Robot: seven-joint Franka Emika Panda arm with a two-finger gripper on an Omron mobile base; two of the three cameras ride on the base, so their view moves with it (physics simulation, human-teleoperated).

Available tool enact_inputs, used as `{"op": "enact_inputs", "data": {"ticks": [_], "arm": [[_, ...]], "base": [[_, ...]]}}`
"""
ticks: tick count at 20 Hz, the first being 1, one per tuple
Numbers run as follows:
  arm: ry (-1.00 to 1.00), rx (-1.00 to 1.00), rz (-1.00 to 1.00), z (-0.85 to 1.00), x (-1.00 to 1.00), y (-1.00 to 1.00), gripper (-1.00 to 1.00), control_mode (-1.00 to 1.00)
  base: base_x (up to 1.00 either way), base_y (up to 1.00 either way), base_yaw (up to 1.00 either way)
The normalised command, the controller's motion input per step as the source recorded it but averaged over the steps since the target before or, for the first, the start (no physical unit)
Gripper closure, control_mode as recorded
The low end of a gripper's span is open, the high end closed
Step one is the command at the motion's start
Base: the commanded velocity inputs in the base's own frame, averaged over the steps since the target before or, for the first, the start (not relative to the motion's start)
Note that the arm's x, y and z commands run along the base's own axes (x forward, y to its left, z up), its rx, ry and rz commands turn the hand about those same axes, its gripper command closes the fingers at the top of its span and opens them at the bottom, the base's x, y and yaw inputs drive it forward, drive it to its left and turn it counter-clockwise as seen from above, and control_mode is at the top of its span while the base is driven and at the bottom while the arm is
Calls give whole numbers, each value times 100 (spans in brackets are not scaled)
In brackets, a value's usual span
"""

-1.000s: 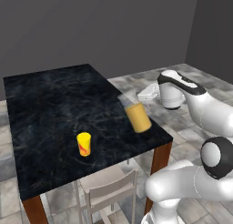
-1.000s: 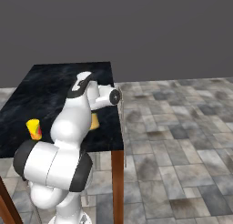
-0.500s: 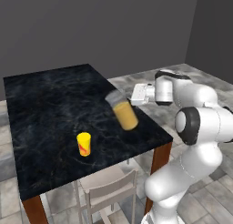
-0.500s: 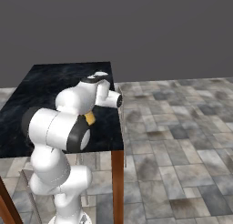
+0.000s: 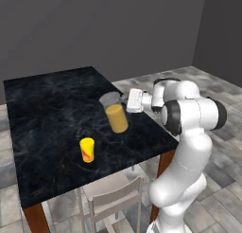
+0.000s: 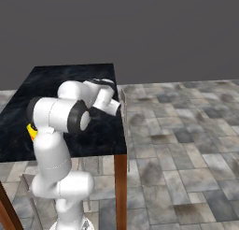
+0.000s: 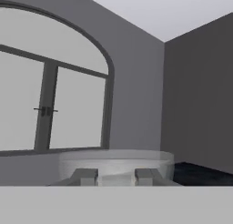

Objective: Place the pitcher and cup on the dining counter for serving.

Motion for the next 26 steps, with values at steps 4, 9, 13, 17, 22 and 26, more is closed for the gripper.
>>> {"op": "enact_inputs", "data": {"ticks": [4, 9, 13, 17, 22, 26], "arm": [[0, 1, 1, -18, 4, 2, 100, -100], [0, 0, 1, -25, 1, 0, 100, -100], [0, 0, 0, -26, 5, 0, 100, -100], [0, 0, 1, -35, 0, 0, 100, -100], [0, 0, 1, -35, 0, -8, 100, -100], [0, 0, 0, -29, -4, -18, 100, -100]], "base": [[0, 0, 0], [0, 0, 0], [0, 0, 0], [0, 0, 0], [0, 0, 0], [0, 0, 0]]}}
